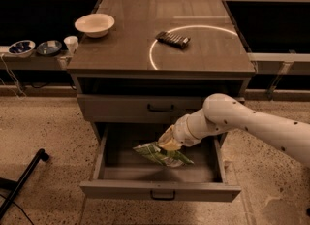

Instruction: Place green jalapeno chip bag into middle drawer

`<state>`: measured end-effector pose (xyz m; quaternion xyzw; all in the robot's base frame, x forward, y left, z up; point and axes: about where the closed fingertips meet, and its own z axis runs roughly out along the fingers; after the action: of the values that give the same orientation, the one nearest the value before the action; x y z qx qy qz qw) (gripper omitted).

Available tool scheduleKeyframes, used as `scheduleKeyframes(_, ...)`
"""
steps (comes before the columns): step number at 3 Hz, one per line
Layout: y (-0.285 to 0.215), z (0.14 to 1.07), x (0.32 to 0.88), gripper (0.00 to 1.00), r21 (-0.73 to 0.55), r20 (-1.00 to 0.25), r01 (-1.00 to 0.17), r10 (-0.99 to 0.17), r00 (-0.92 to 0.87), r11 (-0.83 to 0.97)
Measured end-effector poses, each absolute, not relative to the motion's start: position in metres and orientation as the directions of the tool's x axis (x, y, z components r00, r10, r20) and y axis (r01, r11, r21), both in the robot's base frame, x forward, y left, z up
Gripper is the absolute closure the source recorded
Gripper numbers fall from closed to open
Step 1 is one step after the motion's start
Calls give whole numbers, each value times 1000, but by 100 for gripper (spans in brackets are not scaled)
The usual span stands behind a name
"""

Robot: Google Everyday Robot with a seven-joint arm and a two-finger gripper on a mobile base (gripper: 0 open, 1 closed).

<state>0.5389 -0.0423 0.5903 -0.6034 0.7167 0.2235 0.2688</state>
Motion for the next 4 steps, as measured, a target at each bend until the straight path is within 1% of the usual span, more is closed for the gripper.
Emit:
scheduleKeyframes(1,-46,573,553,100,-5,-675,-964,-712,-193,266)
scheduleKeyframes(2,-45,567,554,73,-54,-653,-962,-739,-168,266)
scheduleKeyframes(4,-45,567,554,27,-54,-653,-962,-739,-168,266)
